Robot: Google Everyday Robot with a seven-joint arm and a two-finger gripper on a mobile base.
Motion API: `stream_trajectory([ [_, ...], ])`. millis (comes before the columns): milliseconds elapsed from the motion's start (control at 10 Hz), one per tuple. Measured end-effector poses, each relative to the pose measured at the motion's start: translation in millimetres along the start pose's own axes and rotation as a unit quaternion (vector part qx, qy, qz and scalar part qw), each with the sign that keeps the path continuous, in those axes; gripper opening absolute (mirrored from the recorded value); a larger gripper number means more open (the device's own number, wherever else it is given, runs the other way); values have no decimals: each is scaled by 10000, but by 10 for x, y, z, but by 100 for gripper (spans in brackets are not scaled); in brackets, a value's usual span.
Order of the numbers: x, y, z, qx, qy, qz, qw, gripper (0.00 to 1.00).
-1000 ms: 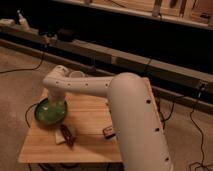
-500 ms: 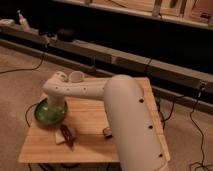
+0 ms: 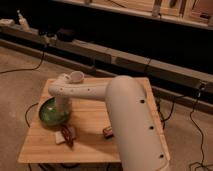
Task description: Push the ceramic bowl across the table
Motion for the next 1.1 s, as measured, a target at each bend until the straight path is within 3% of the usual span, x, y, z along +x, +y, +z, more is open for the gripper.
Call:
stream_trajectory([
  [200,-4,234,-70,-248,-23,287,9993,36],
  [600,-79,778,-286,-721,-18,875,9936,36],
  [900,-416,1252,-289,-858,-253,1475,9850,36],
  [1100,-630,1571,-343,-958,-334,1877,9770,36],
])
